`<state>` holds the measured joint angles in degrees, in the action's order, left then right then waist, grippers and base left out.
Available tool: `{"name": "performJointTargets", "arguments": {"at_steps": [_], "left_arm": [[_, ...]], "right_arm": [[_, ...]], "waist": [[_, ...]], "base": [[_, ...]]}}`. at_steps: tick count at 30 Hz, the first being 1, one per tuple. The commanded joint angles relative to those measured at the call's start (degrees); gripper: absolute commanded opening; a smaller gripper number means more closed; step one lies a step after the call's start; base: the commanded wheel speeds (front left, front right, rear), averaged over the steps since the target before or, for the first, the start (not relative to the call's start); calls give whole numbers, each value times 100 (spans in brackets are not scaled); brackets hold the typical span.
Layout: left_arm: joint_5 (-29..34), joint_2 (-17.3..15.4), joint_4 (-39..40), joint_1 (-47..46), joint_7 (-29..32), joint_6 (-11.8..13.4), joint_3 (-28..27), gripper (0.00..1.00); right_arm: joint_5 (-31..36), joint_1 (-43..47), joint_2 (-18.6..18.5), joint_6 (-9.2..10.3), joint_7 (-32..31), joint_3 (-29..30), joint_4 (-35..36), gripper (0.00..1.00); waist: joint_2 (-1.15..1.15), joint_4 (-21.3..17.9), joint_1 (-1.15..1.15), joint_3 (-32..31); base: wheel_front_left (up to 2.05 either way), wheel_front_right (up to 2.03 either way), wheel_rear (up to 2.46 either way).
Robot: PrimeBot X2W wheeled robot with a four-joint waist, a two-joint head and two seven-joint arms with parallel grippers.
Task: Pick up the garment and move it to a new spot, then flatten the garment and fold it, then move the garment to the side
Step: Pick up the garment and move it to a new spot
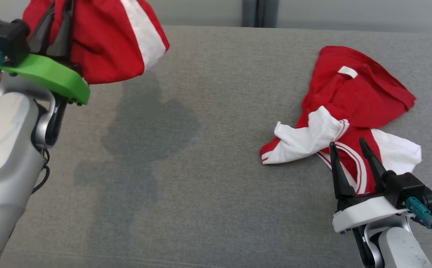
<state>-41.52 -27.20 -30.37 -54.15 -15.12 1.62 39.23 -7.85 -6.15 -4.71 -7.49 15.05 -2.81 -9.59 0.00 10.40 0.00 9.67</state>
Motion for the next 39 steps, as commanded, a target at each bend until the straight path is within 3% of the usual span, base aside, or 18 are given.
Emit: {"name": "performJointTargets", "arguments": {"at_steps": [1,10,19,27,39], "left_arm": [[-26,-96,69,157,-4,60,-89,0],[-174,-530,387,719,-4,262,-621,0],[-146,-620,534,993,-4,286,-1030,0],[12,-681,404,615,-4,180,-1314,0],[282,-440,-470,101,-4,-173,-1998,0]], "right_arm": [[32,41,-42,0,19,-13,19,100],[105,30,-134,0,-46,-118,181,100],[105,54,-265,0,-209,-188,420,100],[203,-118,-507,0,-470,-207,876,100],[320,-127,-900,0,-949,33,1875,100]], "waist": [[0,636,0,-37],[0,1138,0,29],[0,1269,0,146],[0,897,0,535],[0,47,0,1298]], "base": [[0,0,0],[0,0,0],[0,0,0],[0,0,0],[0,0,0]]}}
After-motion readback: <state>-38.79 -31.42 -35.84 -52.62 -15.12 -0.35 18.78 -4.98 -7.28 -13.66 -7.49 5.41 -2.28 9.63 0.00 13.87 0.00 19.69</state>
